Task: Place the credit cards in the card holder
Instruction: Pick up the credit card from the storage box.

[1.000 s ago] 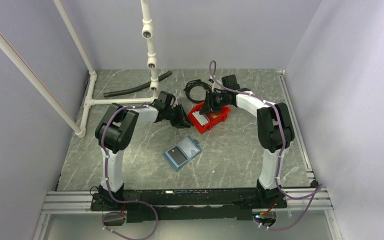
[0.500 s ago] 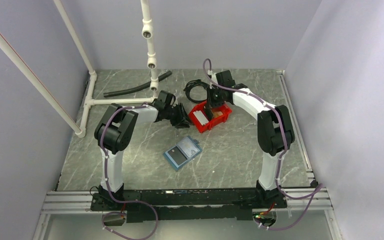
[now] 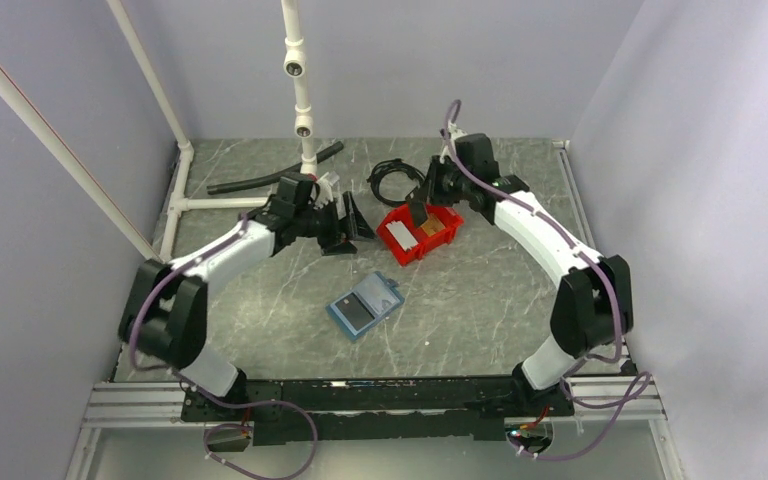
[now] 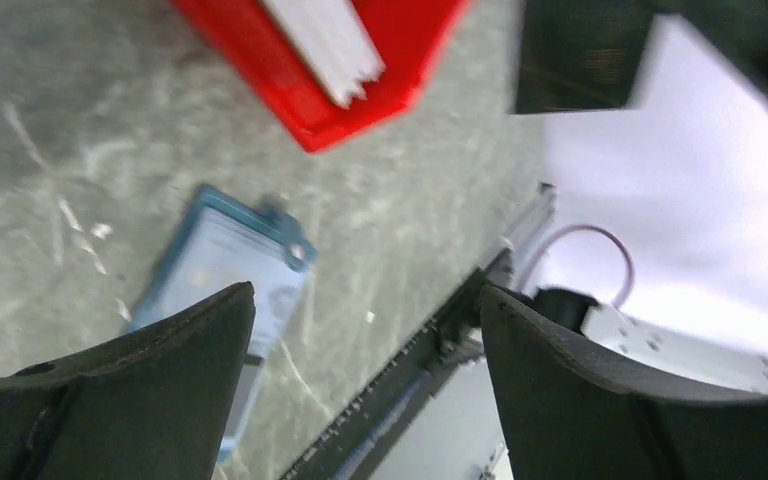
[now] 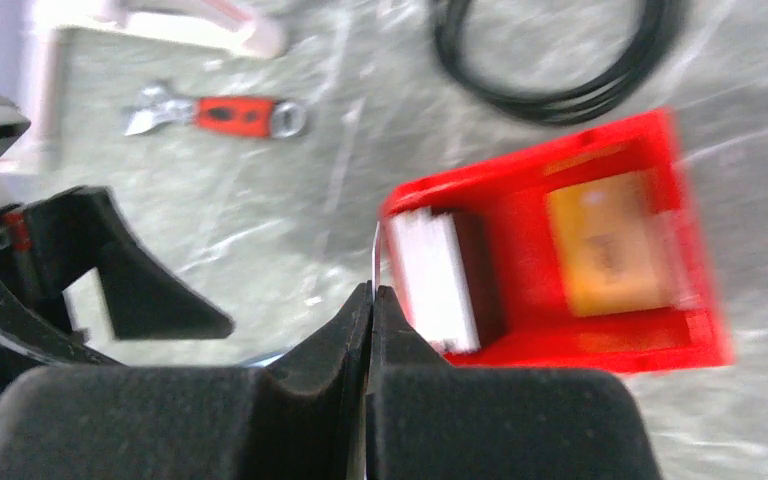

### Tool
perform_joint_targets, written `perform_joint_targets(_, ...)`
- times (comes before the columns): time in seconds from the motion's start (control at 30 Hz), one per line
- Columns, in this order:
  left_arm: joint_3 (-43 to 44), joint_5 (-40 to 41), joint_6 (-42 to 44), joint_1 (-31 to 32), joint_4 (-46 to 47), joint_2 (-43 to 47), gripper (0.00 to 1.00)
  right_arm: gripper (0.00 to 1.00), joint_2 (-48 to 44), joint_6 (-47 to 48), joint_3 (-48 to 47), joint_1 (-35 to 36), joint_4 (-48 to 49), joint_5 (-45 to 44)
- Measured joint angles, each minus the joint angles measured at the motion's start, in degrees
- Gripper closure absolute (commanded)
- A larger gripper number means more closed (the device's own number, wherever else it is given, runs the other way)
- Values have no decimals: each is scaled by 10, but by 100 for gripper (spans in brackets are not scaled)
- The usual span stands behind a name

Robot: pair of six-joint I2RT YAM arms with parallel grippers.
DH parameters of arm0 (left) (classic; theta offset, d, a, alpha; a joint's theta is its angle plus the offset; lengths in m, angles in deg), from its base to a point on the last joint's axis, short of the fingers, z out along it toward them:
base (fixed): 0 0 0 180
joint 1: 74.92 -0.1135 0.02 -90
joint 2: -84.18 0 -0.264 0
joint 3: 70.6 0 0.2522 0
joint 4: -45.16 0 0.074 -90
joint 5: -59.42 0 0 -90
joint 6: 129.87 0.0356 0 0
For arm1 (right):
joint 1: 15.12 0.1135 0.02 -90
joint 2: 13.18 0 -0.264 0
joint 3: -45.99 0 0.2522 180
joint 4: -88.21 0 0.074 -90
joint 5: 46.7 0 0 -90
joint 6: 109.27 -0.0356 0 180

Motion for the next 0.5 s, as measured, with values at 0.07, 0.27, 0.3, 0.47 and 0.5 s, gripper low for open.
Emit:
perform_joint_targets(0.07, -21, -40, -8, -8, 13, 48, 10, 100, -25, -51, 43, -9, 31, 73)
perform_joint_targets(0.27, -98, -122, -93, -24, 115, 146, 15, 100, -55, -303, 216, -16, 231, 254)
perform_joint_targets(0.3, -109, -126, -113, -24, 130, 153, 17, 100, -55, -351, 245, -14, 271, 273)
perform_joint_targets(0.47, -156, -124, -202, -25, 171, 160, 26, 100, -55, -515, 309, 0, 407, 317)
perform_joint_targets(0.5, -163, -122, -213, -25, 173, 160, 27, 100, -55, -531, 311, 2, 424, 320)
